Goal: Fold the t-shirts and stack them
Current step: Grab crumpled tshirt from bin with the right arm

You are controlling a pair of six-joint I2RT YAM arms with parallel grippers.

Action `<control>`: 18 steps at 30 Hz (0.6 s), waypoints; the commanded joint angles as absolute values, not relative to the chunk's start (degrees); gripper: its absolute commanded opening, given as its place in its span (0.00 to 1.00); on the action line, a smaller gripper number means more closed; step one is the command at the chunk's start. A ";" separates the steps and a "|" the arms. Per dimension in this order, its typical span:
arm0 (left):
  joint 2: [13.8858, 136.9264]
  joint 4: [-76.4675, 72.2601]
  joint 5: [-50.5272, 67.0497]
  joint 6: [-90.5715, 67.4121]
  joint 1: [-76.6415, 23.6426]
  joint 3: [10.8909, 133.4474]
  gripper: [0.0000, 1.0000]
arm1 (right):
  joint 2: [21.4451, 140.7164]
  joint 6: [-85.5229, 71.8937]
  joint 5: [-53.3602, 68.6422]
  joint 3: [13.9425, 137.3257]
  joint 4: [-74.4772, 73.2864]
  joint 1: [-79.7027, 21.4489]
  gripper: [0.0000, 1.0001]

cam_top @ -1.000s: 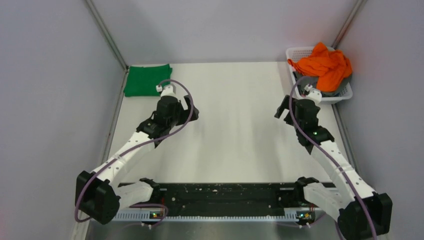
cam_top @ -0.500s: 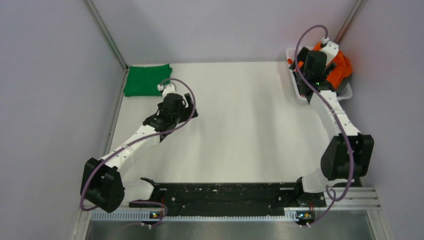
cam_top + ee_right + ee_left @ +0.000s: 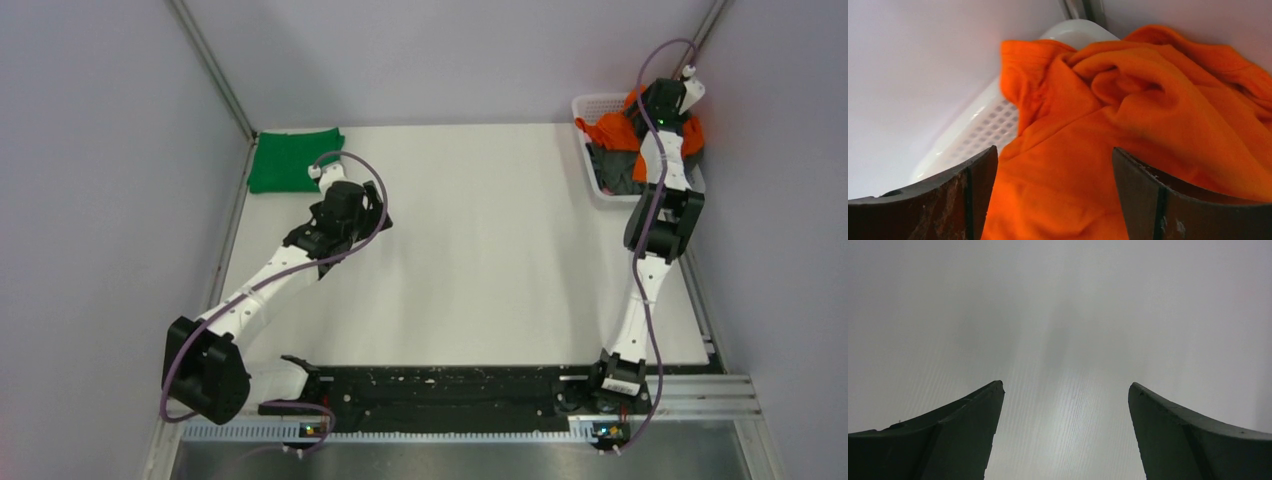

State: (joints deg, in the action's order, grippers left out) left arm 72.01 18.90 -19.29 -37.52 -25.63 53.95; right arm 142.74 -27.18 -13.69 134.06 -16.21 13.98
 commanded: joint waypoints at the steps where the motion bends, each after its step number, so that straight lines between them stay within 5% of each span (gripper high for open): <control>1: 71.11 19.58 -19.26 -40.44 -25.33 54.38 0.99 | 145.51 -28.94 -8.39 138.94 -15.85 13.69 0.64; 3: 70.92 19.92 -19.47 -40.37 -25.36 54.64 0.99 | 145.12 -28.61 -7.61 138.88 -14.40 13.71 0.39; 8: 70.44 18.93 -19.35 -39.65 -25.33 54.93 0.99 | 139.67 -25.73 -8.57 138.91 -11.69 13.77 0.00; 18: 69.58 15.45 -18.00 -37.29 -25.29 53.85 0.99 | 122.86 -23.62 7.91 137.90 -15.05 13.35 0.00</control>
